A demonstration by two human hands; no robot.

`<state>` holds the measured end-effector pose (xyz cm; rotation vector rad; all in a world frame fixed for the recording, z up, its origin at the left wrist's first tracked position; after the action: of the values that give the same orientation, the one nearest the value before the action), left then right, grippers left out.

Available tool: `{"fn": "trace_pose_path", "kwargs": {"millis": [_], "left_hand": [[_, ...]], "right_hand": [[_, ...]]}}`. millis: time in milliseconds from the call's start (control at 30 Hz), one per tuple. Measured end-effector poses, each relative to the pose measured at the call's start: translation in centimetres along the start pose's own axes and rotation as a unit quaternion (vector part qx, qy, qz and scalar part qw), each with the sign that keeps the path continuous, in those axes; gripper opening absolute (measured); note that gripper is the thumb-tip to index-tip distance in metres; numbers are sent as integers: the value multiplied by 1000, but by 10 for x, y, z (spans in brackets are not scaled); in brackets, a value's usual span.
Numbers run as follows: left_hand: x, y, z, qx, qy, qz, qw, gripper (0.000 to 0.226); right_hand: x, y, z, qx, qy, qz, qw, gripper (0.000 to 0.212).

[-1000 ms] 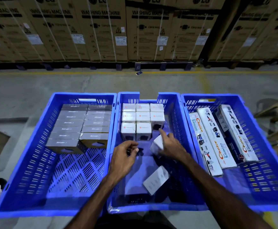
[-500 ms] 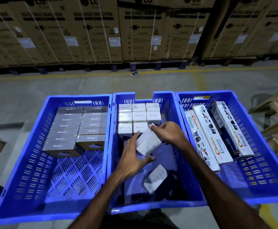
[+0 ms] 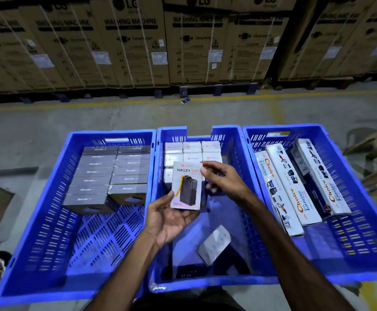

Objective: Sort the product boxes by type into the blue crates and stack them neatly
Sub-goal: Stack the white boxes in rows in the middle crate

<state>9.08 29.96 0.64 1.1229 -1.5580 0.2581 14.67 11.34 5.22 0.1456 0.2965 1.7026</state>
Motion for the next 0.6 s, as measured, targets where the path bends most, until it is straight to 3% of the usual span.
{"fn": "trace_pose_path", "kwargs": {"millis": [67, 233, 300, 367, 433, 500, 600], "left_hand": [[-2, 0, 1, -10, 4, 12, 1000, 84], [-7, -1, 7, -30, -6, 0, 1000, 82], [-10, -4, 8, -16, -79, -47, 996, 73], [-17, -6, 8, -3, -202, -141, 969, 62], [-23, -8, 7, 20, -256, -201, 945, 51], [-26, -7, 6, 31, -265, -227, 937, 41], [-25, -6, 3, 34, -285, -250, 925, 30]], "right_hand": [[0, 1, 2, 9, 2, 20, 1000, 35], [-10, 3, 9, 15, 46, 96, 994, 32], [-23, 1, 6, 30, 77, 101, 991, 37], [-38, -4, -1, 36, 147, 93, 984, 42], [-51, -9, -10, 43, 263, 76, 961, 46], [-60, -13, -20, 52, 386, 43, 920, 48], [-61, -20, -35, 68, 437, -11, 897, 56]]}}
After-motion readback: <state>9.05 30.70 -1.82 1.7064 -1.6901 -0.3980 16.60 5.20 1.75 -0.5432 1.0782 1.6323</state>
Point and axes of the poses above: each hand's wrist, its own y-axis away from the middle knuckle, its own x-axis out of the palm, z = x × y, the point moved 3 cm from there along -y, towards the middle knuckle, and after that the axes turned 2 degrees about z, right-handed, at the moved point
